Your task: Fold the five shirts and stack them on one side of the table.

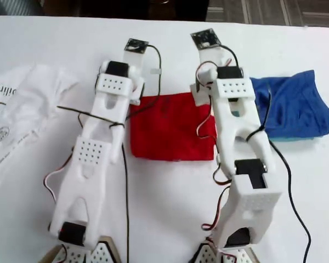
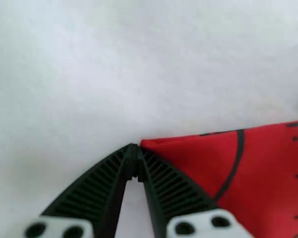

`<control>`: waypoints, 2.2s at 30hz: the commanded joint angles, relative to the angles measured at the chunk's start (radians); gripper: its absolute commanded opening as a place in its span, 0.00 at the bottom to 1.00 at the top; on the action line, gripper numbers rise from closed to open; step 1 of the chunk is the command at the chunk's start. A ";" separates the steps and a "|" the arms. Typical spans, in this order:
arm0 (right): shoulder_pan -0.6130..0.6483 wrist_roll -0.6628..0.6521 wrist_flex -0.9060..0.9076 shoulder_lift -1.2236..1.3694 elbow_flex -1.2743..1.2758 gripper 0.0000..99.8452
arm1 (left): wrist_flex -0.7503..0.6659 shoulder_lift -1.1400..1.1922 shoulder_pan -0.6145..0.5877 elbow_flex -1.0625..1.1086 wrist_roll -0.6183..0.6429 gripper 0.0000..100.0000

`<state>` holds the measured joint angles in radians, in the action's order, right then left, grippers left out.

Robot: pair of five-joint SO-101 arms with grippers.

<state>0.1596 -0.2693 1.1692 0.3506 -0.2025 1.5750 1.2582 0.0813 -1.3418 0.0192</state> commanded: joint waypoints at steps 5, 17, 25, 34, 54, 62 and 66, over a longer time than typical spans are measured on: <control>0.038 0.009 -0.004 0.062 -0.055 0.02 | -0.015 -0.005 -0.002 -0.018 0.006 0.03; -0.091 0.005 -0.028 0.173 -0.057 0.02 | -0.015 -0.005 -0.002 -0.018 0.006 0.03; -0.042 0.009 0.070 -0.074 -0.049 0.02 | -0.015 -0.005 -0.002 -0.018 0.006 0.03; -0.038 0.011 0.232 -0.176 0.075 0.12 | -0.015 -0.005 -0.002 -0.018 0.006 0.03; 0.143 0.187 -0.033 -0.102 0.279 0.37 | -0.015 -0.005 -0.002 -0.018 0.006 0.03; 0.108 0.236 0.033 0.110 0.203 0.37 | -0.015 -0.005 -0.002 -0.018 0.006 0.03; 0.116 0.235 0.094 0.168 0.132 0.37 | -0.015 -0.005 -0.002 -0.018 0.006 0.03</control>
<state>0.2823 -0.0437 1.2198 0.4856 -0.0245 1.5750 1.2582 0.0813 -1.3418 0.0192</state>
